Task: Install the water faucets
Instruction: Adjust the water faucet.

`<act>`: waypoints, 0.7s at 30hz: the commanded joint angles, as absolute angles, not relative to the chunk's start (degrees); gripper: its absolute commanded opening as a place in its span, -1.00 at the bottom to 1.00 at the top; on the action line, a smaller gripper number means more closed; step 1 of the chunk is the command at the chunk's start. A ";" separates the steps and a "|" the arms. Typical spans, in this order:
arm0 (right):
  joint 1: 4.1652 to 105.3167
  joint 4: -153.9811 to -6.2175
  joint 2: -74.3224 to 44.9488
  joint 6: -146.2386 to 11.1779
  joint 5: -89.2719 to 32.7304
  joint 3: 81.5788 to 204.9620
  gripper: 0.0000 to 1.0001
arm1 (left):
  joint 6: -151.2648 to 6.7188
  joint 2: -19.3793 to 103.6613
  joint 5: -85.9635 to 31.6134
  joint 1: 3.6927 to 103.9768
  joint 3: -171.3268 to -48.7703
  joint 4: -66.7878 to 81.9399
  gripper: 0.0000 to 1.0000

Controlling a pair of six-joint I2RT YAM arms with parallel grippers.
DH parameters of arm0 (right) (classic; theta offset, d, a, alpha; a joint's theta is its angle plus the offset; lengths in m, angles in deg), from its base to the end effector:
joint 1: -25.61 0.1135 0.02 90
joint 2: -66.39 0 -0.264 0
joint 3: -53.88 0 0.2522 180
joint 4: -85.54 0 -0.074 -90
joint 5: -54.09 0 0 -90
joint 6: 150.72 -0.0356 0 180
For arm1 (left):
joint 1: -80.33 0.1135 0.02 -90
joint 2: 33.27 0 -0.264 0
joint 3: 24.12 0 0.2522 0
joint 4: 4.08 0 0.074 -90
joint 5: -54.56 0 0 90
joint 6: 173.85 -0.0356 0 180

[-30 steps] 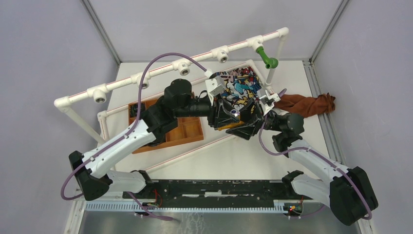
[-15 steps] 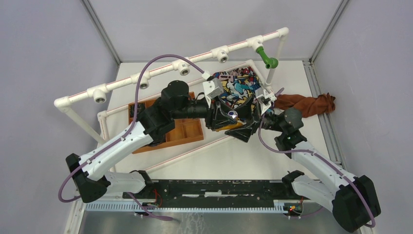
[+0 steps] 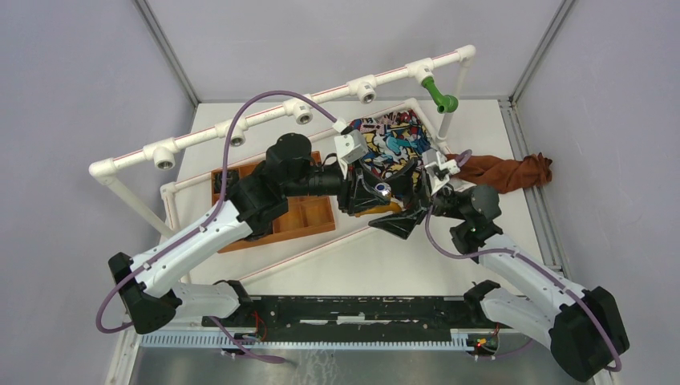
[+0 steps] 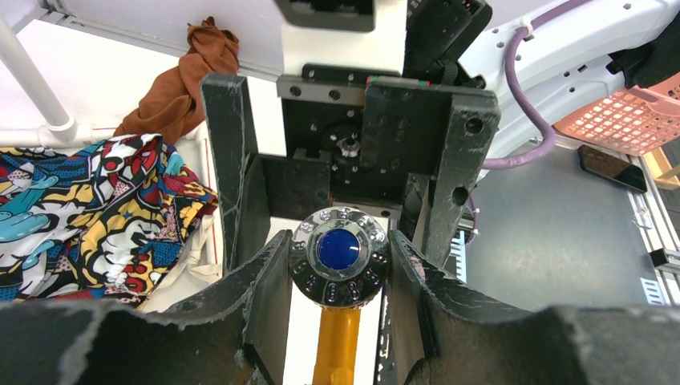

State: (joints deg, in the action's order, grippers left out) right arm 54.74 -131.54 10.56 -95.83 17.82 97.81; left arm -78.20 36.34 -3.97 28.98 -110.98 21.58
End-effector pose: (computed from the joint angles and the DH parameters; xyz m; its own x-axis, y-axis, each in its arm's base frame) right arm 0.1647 0.1246 0.3204 -0.2282 0.2624 -0.9376 -0.9707 0.0131 0.2399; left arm 0.1554 -0.2241 0.4205 -0.1882 0.1009 -0.9769 0.9749 0.1400 -0.1734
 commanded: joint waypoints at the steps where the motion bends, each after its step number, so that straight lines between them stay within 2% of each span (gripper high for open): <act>1: 56.36 -135.05 8.67 -96.85 17.96 99.72 0.95 | -80.53 35.33 -3.84 28.86 -111.26 18.74 -0.95; 4: 57.22 -135.48 7.85 -97.56 16.93 99.72 0.87 | -80.47 35.37 -3.68 28.88 -111.38 18.70 -0.95; 10: 58.01 -137.04 6.29 -99.65 16.99 100.23 0.51 | -80.36 35.80 -3.28 28.81 -111.57 18.69 -0.96; 15: 58.48 -137.03 5.73 -100.10 17.13 100.50 0.30 | -80.34 35.90 -3.28 28.82 -111.73 18.71 -0.96; 21: 59.03 -137.05 5.49 -100.23 17.13 101.03 0.25 | -80.41 36.01 -3.18 28.84 -111.89 19.06 -0.95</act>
